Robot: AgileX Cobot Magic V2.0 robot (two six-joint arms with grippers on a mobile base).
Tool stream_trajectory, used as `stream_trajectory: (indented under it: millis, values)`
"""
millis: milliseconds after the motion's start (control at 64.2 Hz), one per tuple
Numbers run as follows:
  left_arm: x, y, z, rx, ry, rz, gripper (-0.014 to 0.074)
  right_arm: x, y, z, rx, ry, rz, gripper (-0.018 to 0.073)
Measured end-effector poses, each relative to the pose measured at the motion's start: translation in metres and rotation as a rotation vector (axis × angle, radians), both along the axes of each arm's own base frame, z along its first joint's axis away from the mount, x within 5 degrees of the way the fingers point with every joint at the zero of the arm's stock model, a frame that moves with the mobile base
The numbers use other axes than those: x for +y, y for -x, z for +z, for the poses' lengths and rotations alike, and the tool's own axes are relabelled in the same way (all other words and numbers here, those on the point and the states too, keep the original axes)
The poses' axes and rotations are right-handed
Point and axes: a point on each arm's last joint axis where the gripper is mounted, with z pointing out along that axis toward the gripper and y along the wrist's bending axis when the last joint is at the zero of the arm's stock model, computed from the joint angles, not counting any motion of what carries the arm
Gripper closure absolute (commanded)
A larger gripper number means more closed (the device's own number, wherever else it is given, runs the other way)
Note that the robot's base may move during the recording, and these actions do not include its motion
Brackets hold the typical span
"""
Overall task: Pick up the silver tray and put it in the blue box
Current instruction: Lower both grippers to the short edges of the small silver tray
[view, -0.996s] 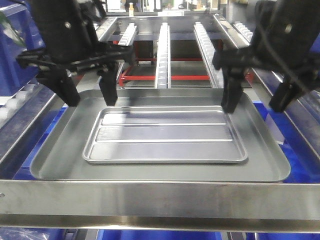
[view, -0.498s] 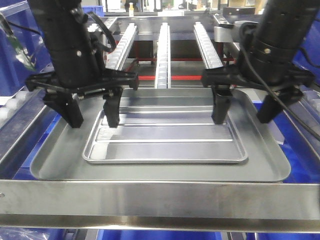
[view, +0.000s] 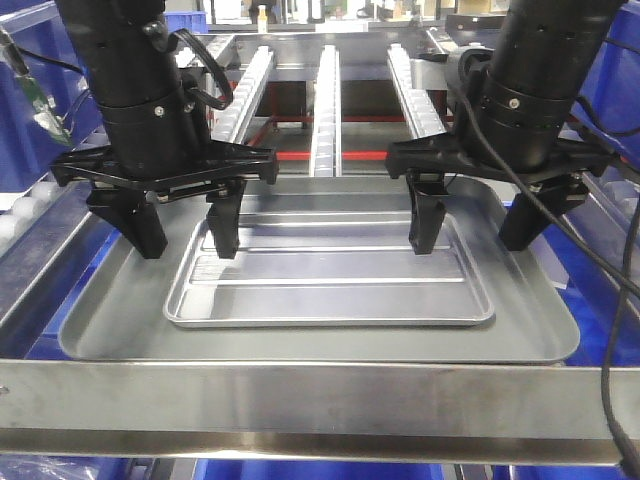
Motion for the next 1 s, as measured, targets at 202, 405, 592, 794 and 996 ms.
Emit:
stream_trajectory:
  millis: [202,405,592,794,996]
  values:
    - [0.0,0.0,0.0,0.002,0.005,0.014,0.0261,0.006,0.002,0.0,0.0,-0.001,0.015,-0.0055]
    - [0.0,0.0,0.0,0.006,0.009,0.028,0.0261,0.013,0.004,0.001,-0.009,-0.009,0.027,0.0014]
    - [0.0,0.0,-0.002,0.01,0.004,0.027,0.0261,0.013,0.003,-0.004,-0.002,-0.007,0.025,0.0017]
    - [-0.001,-0.003,-0.011,0.034,-0.012,0.028,0.0261,0.015,-0.001,-0.016,0.03,0.006,0.024,0.0017]
    - [-0.002,-0.003,-0.012,0.036,-0.013,0.028,0.029,0.015,-0.001,-0.016,0.034,0.011,0.026,0.006]
